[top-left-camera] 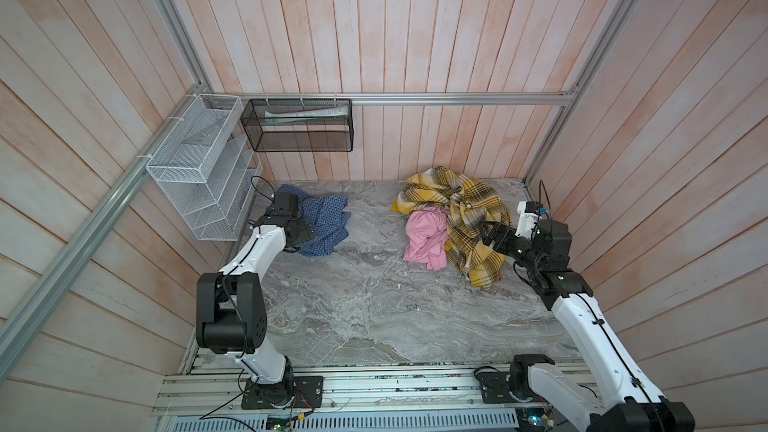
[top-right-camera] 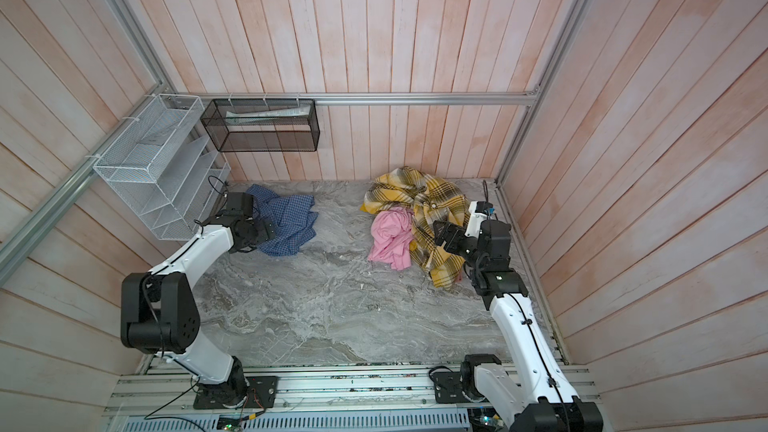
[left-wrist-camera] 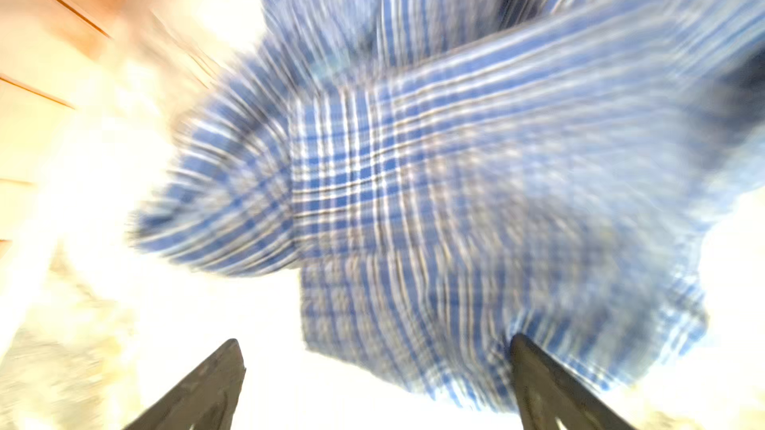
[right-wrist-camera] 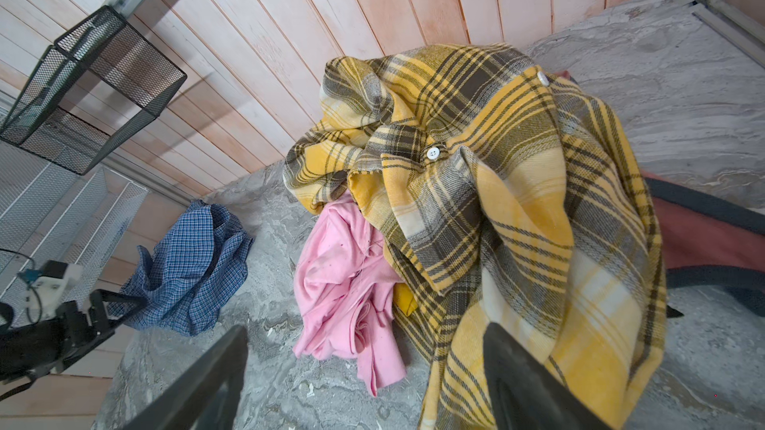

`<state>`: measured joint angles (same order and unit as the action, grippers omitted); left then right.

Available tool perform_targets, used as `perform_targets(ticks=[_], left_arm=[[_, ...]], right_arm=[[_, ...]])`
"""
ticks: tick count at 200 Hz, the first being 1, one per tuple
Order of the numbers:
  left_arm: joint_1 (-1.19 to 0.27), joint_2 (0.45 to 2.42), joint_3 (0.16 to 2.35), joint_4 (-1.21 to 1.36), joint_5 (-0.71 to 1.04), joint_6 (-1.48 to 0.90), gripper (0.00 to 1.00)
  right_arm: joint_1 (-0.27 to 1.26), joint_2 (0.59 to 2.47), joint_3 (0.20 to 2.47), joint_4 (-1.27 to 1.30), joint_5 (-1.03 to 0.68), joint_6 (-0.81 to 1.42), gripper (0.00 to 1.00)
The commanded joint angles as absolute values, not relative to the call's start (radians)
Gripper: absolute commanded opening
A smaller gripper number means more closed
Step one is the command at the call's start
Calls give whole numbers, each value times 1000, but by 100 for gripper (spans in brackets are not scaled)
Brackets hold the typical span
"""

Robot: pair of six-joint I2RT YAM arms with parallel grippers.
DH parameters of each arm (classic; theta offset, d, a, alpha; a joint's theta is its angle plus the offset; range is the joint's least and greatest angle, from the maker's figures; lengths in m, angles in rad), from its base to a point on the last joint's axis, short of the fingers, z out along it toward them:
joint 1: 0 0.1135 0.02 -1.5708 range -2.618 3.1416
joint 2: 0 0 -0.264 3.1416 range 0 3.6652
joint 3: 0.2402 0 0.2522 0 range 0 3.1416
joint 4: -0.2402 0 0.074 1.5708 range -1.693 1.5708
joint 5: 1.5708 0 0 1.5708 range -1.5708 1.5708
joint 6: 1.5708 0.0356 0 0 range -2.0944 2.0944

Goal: Pick out a specific cloth from the pile

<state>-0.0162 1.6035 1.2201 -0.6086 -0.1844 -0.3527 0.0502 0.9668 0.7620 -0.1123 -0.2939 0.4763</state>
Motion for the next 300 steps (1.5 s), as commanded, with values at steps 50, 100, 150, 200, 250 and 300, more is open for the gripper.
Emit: perform_targets(ticks=[50, 100, 150, 200, 250, 300], left_arm=[[-18, 1455, 1280, -573, -232, -291, 98], [-20, 1665, 1399, -427, 26, -186, 96], [66, 1828, 1286, -349, 217, -281, 88], [110, 1972, 1242, -411, 178, -324, 88], [103, 1911, 1130, -353, 189, -401, 91], [101, 1823, 1043, -311, 156, -461, 95]], right_arm=[[52, 950, 755, -114, -279, 442, 89], [47, 954, 728, -90, -264, 418, 90], [-4, 896, 643, -49, -305, 330, 91], [-64, 877, 547, 45, -288, 263, 91], [-86, 871, 471, 179, -149, 154, 94], [-101, 885, 382, 359, -74, 119, 95]])
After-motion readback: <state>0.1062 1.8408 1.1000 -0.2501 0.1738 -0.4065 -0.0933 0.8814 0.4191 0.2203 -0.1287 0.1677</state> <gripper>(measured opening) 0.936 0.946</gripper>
